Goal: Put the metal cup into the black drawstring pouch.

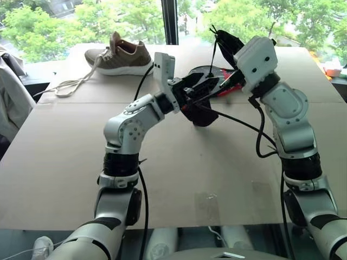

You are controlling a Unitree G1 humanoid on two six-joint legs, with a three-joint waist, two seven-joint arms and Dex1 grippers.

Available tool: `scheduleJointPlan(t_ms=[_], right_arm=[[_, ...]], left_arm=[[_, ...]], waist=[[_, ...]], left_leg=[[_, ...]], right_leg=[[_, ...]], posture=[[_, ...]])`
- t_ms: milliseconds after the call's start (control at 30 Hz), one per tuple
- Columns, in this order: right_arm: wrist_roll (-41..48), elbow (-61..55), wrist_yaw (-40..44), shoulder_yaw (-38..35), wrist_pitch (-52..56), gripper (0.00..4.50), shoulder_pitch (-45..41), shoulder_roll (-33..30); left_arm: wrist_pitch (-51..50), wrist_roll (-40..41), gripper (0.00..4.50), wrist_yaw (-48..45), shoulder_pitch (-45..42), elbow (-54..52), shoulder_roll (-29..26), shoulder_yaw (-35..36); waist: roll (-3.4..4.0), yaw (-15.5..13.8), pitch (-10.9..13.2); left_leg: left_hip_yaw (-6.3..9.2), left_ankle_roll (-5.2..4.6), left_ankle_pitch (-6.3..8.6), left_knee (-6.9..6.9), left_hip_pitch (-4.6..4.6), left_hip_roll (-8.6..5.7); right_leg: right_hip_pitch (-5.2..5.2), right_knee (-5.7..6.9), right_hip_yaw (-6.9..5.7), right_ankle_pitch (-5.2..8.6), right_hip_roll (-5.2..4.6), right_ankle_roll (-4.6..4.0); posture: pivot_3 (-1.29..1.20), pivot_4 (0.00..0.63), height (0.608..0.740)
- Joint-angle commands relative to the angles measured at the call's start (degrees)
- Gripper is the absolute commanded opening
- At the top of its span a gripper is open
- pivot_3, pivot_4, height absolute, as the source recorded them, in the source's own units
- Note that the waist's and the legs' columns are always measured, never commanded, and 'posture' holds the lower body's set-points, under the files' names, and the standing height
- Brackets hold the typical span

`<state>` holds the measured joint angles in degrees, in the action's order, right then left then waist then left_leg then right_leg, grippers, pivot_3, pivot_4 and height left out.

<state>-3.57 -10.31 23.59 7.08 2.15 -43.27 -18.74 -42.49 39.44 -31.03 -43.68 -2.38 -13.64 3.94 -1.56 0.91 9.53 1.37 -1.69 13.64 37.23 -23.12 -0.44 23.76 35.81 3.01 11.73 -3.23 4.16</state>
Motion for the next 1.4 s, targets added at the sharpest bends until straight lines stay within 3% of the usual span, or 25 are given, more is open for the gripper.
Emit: scheduleJointPlan(t_ms=[33, 233, 467, 500, 733, 1033, 1400], right_arm=[[0.3, -3.0, 0.3, 0.5, -0.3, 0.0, -1.3, 0.9], [-0.1, -3.7, 0.9, 1.5, -0.1, 0.0, -1.3, 1.4], [-0.4, -3.8, 1.1, 1.6, 0.0, 0.0, -1.2, 1.5], [-0.4, -3.7, 1.1, 1.5, -0.1, 0.0, -1.2, 1.5], [-0.5, -2.8, 0.7, 0.6, -0.4, 0.0, -1.8, 1.2], [5.4, 1.8, -7.2, -8.8, 4.3, 0.0, -10.2, 5.5], [18.2, 5.6, -23.1, -22.1, 9.7, 0.0, -17.9, 12.2]], left_arm=[[1.9, -0.9, 3.65, -0.2, -1.9, 0.1, 0.9, -0.2], [2.7, -1.0, 3.65, -0.4, -3.0, 1.0, 2.0, 0.3], [1.2, -0.4, 0.35, -1.8, -2.8, 0.7, 1.4, 0.0], [1.0, -0.5, 0.21, -1.9, -2.6, 0.8, 1.1, -0.1], [0.4, -2.1, 0.22, -2.2, -1.8, 0.7, 0.0, -1.2], [9.7, -15.0, 0.22, -8.3, 4.6, 7.0, -6.3, -10.3], [9.9, -16.1, 0.22, -10.2, 7.2, 9.1, -6.2, -10.7]], waist=[[0.0, 0.0, 0.0], [0.0, -0.1, 0.0], [0.01, 0.0, 0.0], [0.01, 0.0, 0.0], [0.01, 0.0, 0.0], [0.09, 0.0, 0.1], [0.14, -0.1, 0.1]], left_leg=[[0.0, -0.01, 0.0, 0.01, 0.0, 0.0], [0.06, -0.01, 0.0, 0.03, -0.01, -0.01], [0.07, 0.0, 0.0, 0.03, -0.01, -0.01], [0.07, 0.0, 0.0, 0.03, -0.01, -0.01], [0.08, 0.0, 0.0, 0.03, -0.01, -0.01], [0.09, 0.01, -0.01, -0.01, 0.02, 0.0], [0.17, 0.0, -0.01, 0.0, -0.23, 0.0]], right_leg=[[0.0, 0.01, 0.0, 0.0, 0.0, 0.0], [-0.01, 0.03, -0.05, 0.0, 0.0, 0.0], [-0.01, 0.03, -0.07, 0.0, 0.01, 0.0], [-0.01, 0.03, -0.07, 0.0, 0.01, 0.0], [-0.01, 0.03, -0.07, 0.0, 0.01, 0.0], [-0.01, 0.05, -0.08, 0.0, 0.03, -0.01], [0.16, 0.04, -0.17, 0.0, -0.03, -0.01]], posture=[[0.0, 0.15, 0.74], [0.0, 0.15, 0.74], [0.0, 0.15, 0.74], [0.0, 0.15, 0.74], [0.0, 0.15, 0.74], [0.0, 0.15, 0.74], [0.0, 0.15, 0.74]])
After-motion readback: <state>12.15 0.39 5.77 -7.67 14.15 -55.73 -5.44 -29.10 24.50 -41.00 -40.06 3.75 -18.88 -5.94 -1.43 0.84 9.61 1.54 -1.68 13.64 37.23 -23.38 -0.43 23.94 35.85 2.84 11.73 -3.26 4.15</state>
